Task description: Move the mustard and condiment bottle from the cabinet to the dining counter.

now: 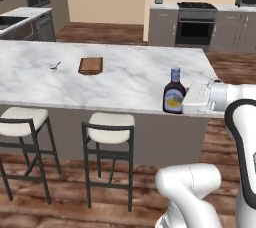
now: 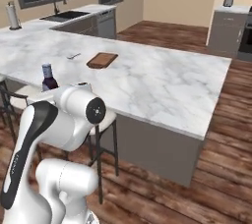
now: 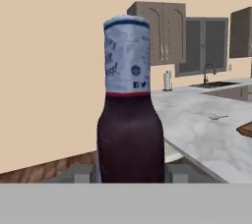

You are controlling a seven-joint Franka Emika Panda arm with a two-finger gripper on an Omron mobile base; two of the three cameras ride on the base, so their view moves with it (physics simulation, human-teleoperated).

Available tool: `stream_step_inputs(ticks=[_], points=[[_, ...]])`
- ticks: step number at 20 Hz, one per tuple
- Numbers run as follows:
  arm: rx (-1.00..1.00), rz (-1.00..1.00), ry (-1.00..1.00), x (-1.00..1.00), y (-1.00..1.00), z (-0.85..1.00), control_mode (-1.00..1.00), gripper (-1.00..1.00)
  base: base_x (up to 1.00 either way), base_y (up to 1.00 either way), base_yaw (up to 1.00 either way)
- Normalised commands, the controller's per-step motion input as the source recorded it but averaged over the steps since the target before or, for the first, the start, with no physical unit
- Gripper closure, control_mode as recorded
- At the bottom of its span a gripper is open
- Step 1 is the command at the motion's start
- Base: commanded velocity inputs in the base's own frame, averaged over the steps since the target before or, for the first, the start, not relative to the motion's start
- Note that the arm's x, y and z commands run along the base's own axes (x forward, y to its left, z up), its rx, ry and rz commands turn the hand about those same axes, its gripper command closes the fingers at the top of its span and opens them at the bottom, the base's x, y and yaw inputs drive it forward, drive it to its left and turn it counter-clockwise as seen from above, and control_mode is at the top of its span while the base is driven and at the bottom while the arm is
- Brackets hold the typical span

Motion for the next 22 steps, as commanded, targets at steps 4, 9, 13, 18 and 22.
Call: stream_step_inputs(ticks=[4, 9, 13, 18, 22], points=[[0.0, 0.0, 0.0, 0.0, 0.0, 0.0, 1.0, 1.0, 0.5, 0.63, -0.31], [0.0, 0.0, 0.0, 0.0, 0.0, 0.0, 1.0, 1.0, 0.54, 0.5, -0.27], [0.0, 0.0, 0.0, 0.0, 0.0, 0.0, 1.0, 1.0, 0.56, 0.29, -0.21], [0.0, 0.0, 0.0, 0.0, 0.0, 0.0, 1.0, 1.0, 0.6, 0.23, -0.19], [0.0, 0.0, 0.0, 0.0, 0.0, 0.0, 1.0, 1.0, 0.6, 0.22, -0.17]])
